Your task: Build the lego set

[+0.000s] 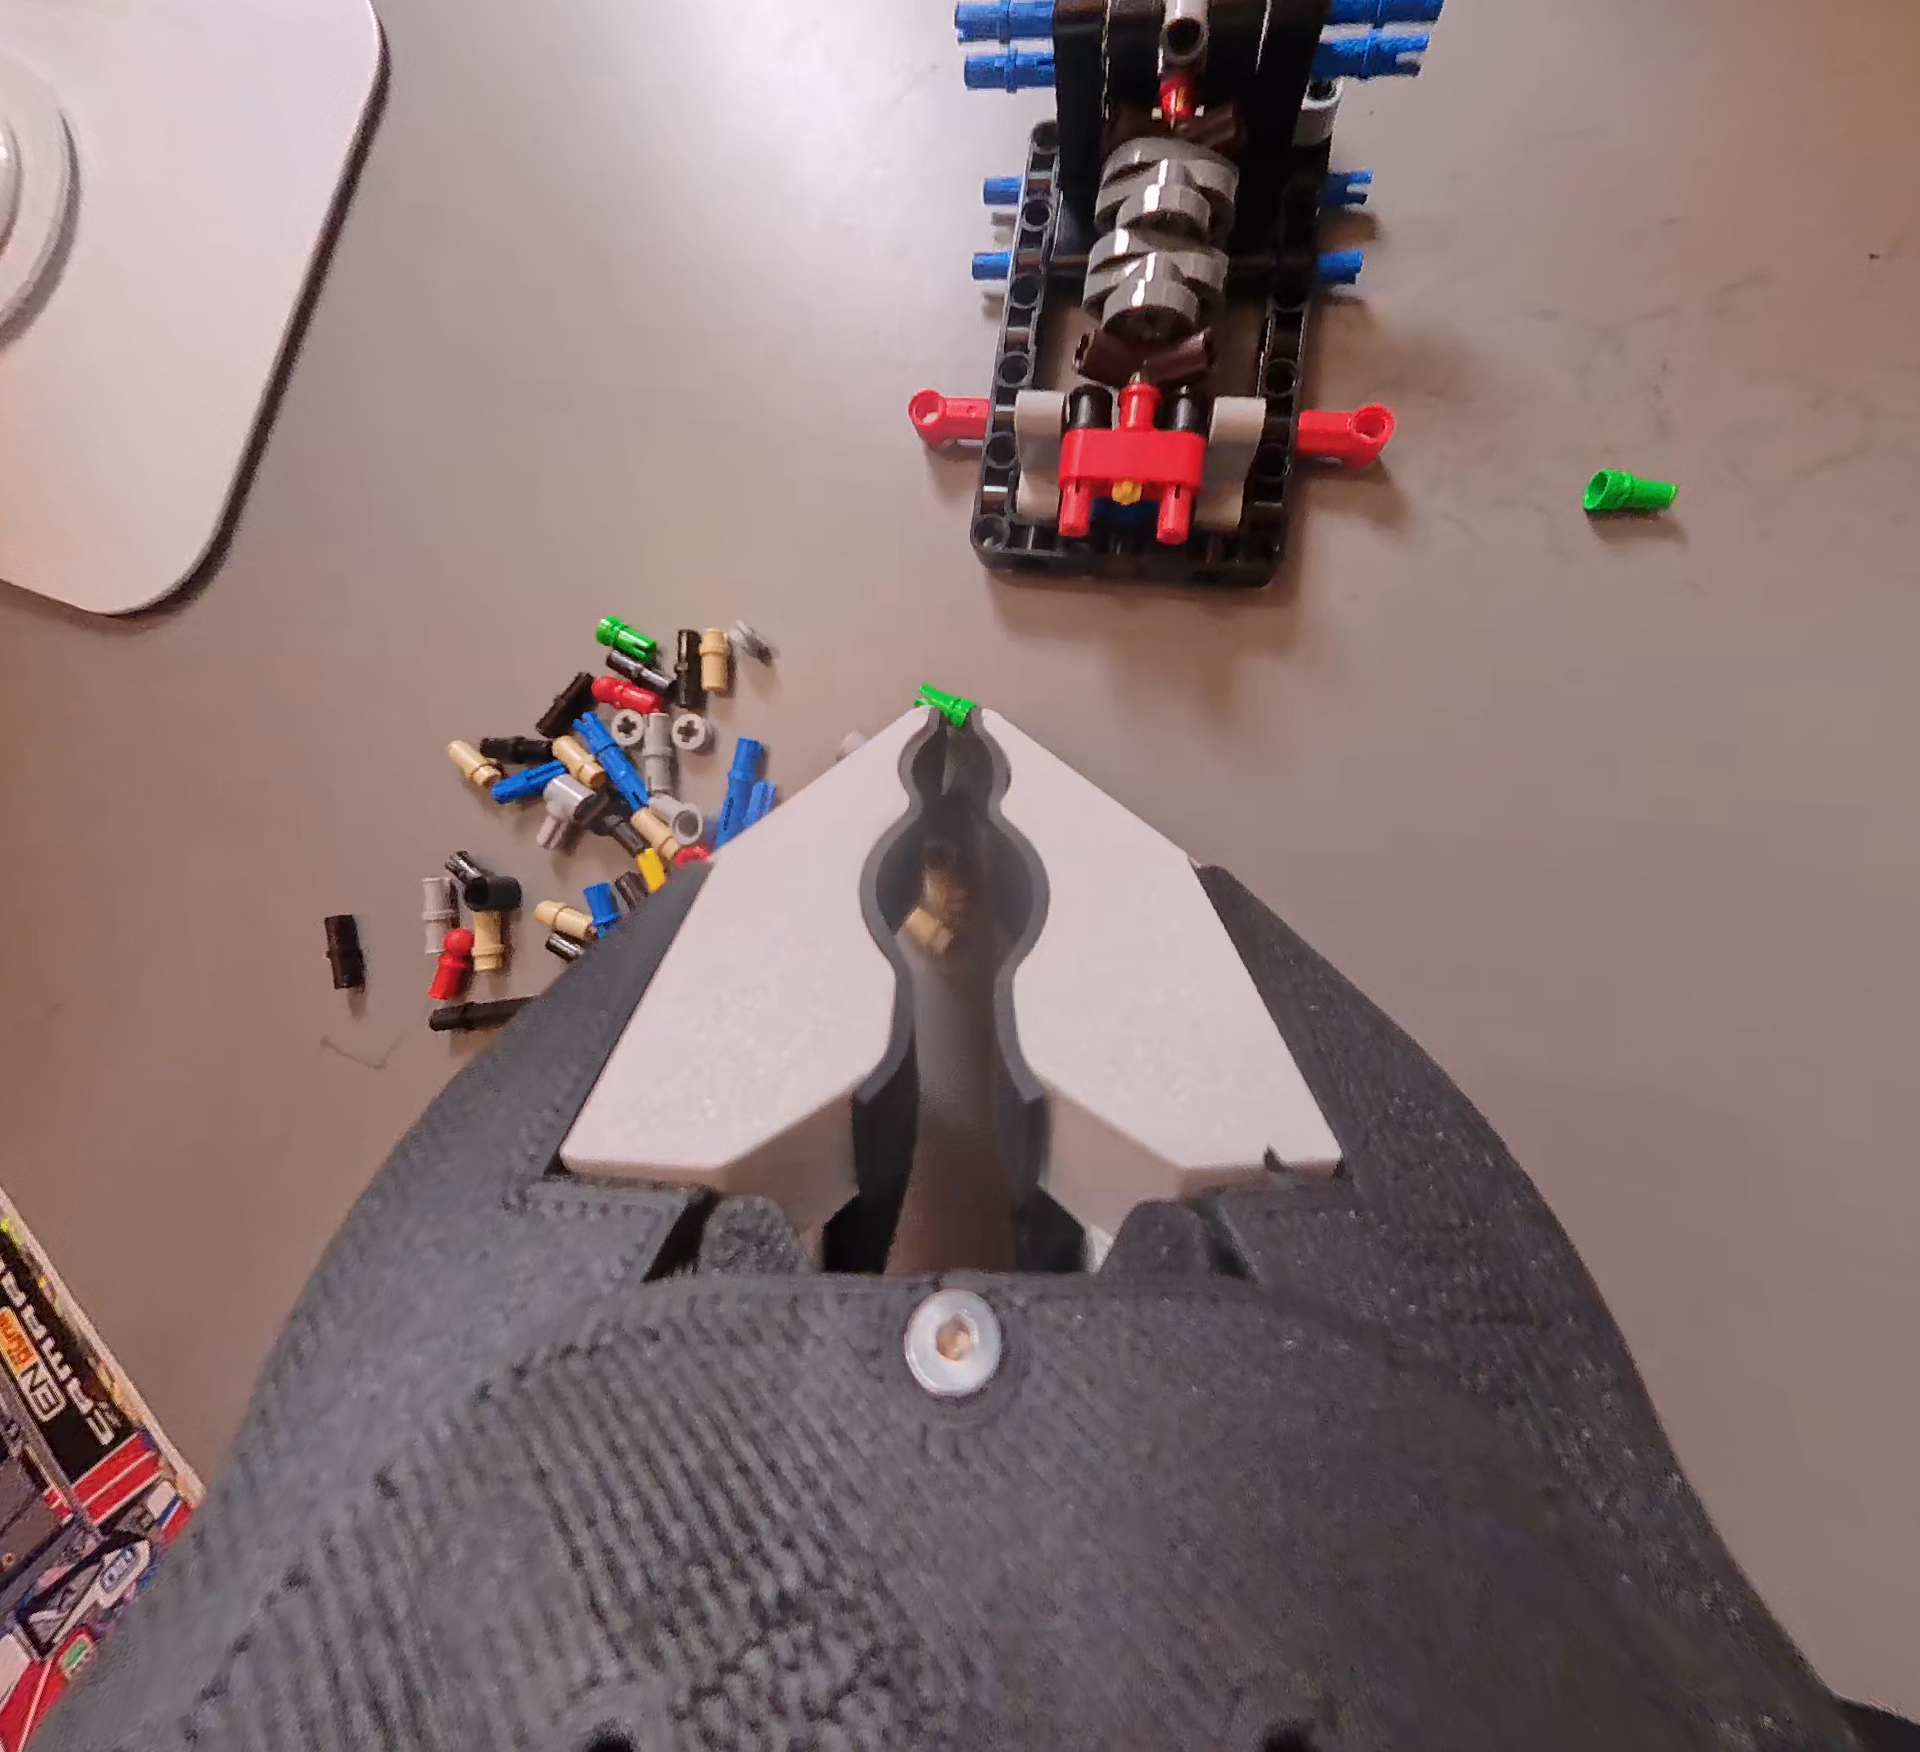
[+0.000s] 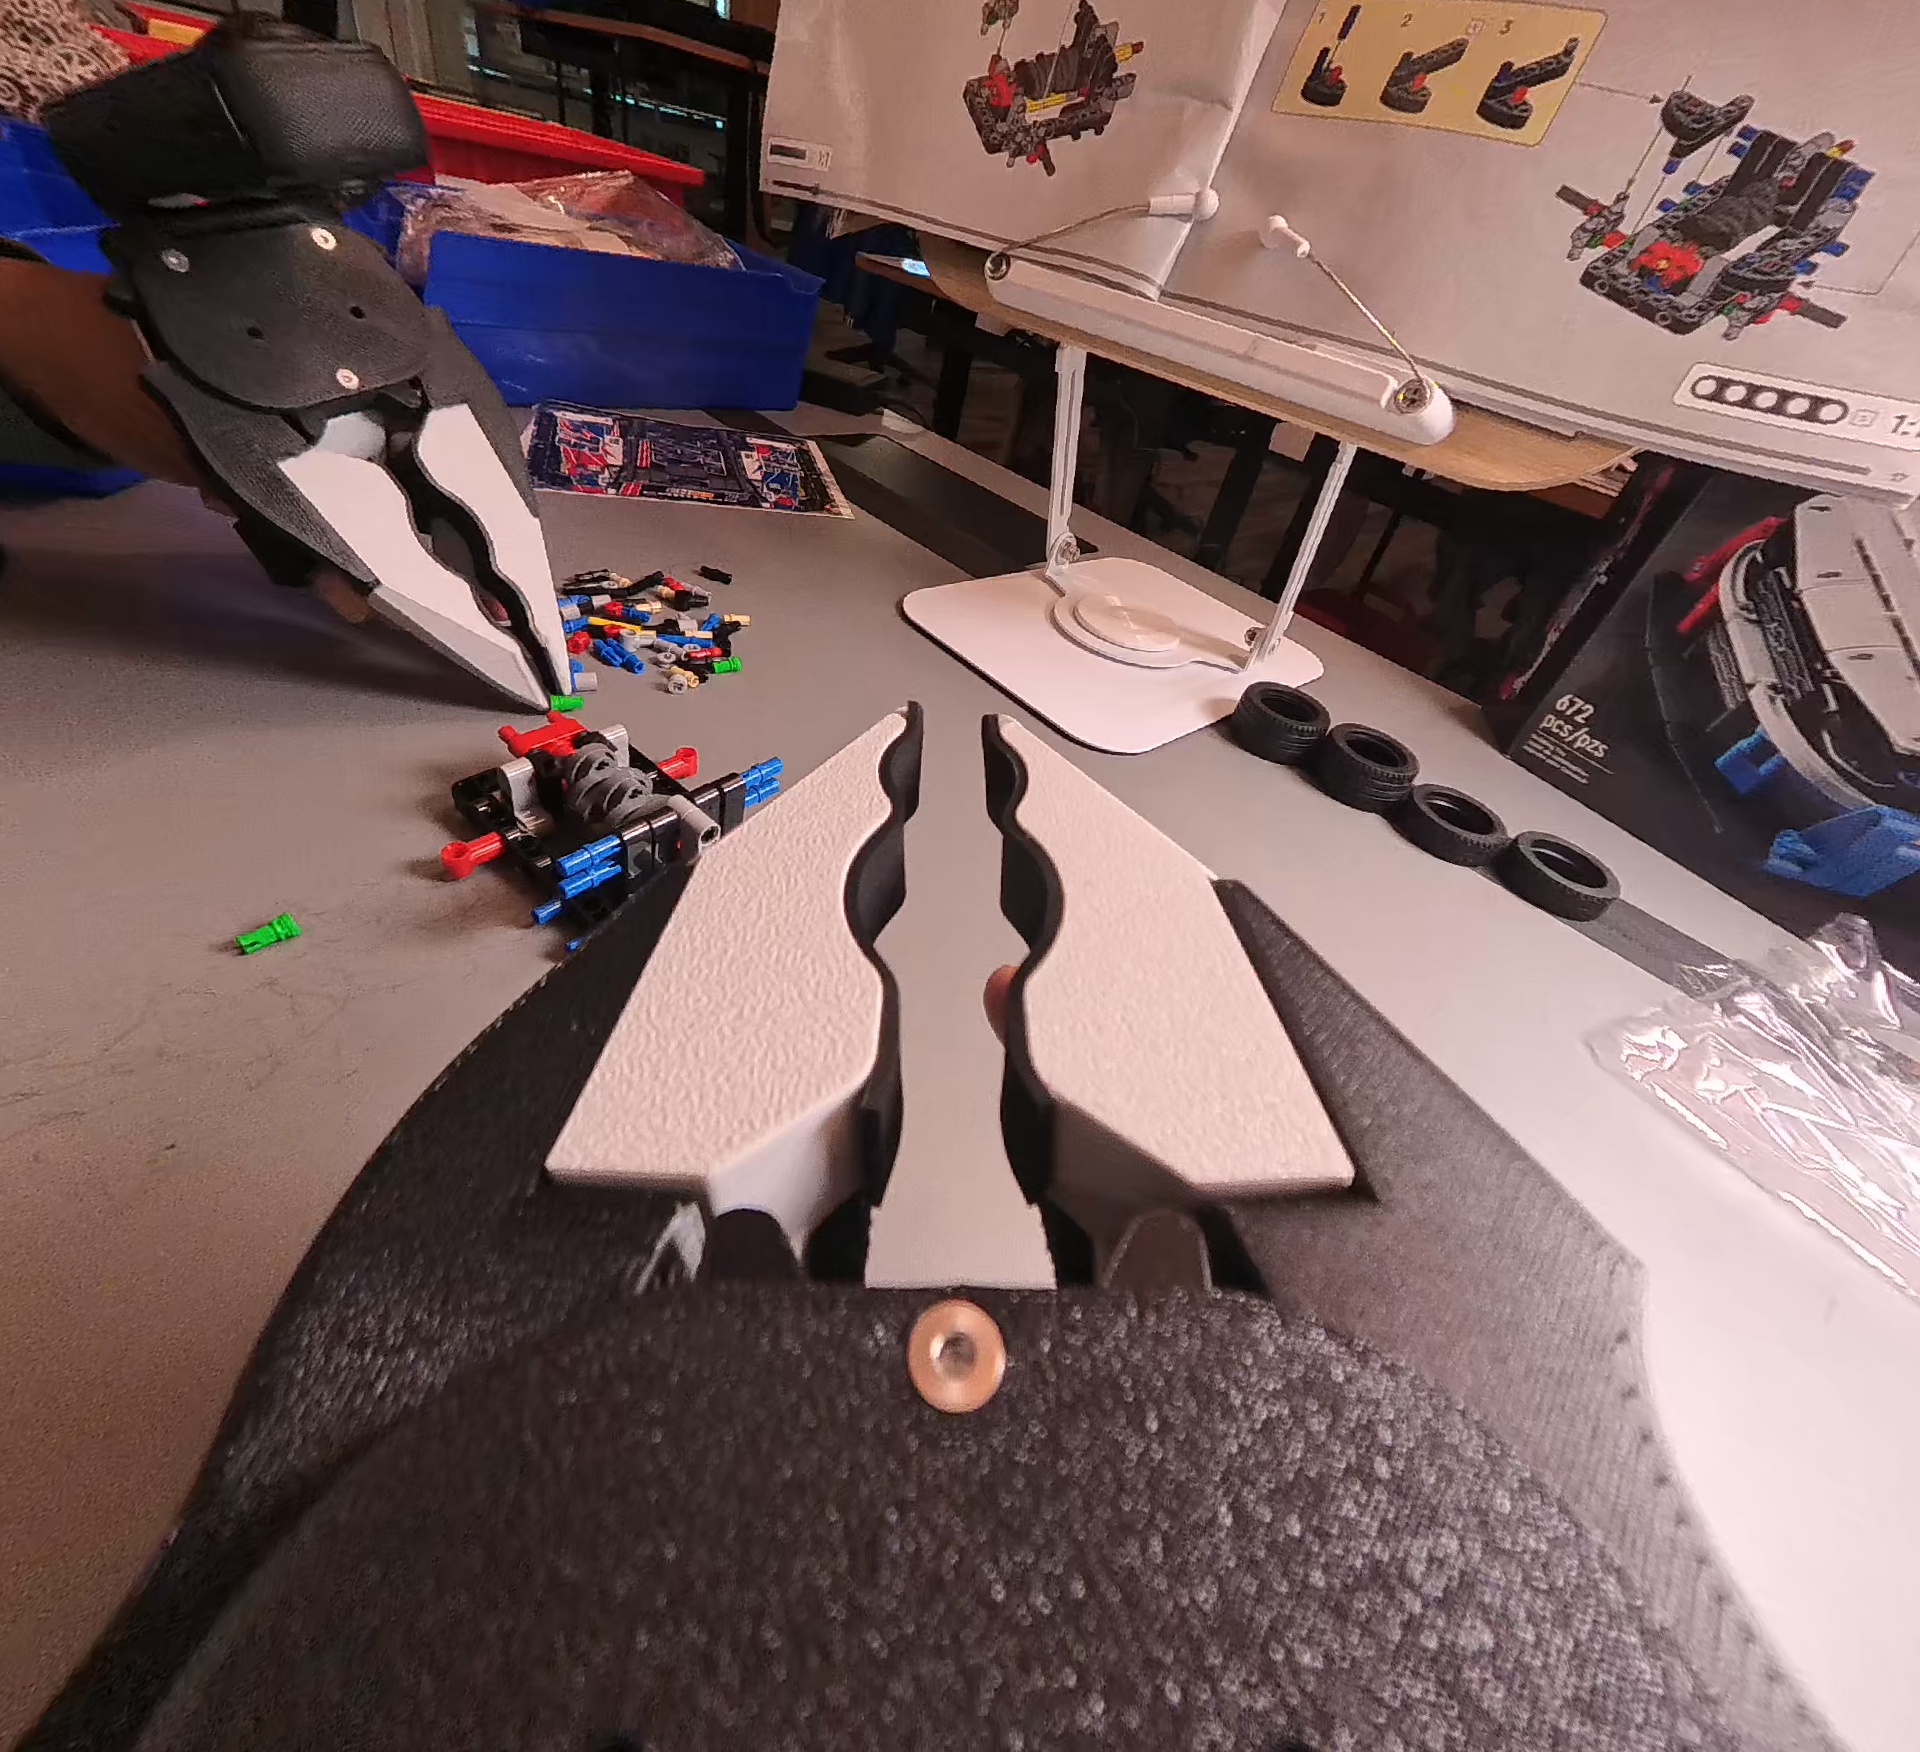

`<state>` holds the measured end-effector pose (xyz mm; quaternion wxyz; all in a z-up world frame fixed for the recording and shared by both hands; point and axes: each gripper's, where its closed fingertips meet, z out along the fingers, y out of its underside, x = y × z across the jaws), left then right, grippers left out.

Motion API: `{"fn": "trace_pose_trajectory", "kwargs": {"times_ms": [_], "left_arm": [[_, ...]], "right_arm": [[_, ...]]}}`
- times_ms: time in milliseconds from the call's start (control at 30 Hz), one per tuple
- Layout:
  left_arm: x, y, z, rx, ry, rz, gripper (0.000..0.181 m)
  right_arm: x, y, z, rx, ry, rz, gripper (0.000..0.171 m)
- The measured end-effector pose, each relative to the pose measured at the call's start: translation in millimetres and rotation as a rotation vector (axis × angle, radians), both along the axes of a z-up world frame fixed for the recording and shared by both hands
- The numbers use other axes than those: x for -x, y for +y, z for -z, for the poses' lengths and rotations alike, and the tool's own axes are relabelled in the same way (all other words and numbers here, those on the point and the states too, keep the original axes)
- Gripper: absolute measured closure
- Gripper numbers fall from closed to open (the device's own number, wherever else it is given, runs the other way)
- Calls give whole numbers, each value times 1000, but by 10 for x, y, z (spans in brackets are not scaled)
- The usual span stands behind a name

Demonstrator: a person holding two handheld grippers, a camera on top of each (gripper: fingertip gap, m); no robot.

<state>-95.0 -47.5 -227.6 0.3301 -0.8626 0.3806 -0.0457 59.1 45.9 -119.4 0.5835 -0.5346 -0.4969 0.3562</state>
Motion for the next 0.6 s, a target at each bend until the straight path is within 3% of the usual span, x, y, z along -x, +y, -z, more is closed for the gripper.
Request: {"fn": "trace_pose_trajectory", "kwargs": {"times_ms": [133,300,467,600], "left_arm": [[-124,-24,-199,-56,-73,16,179],[-690,-231,-430,-42,-241,115,180],[-1195,-381,-207,38,-227,153,179],[-1265,-384,-88,54,-189,134,179]], "right_arm": [[2,16,28,-1,-9,7,161],[-7,43,37,-4,-13,13,162],[-8,36,34,-9,-14,12,162],[-14,16,4,-31,-14,11,162]]}}
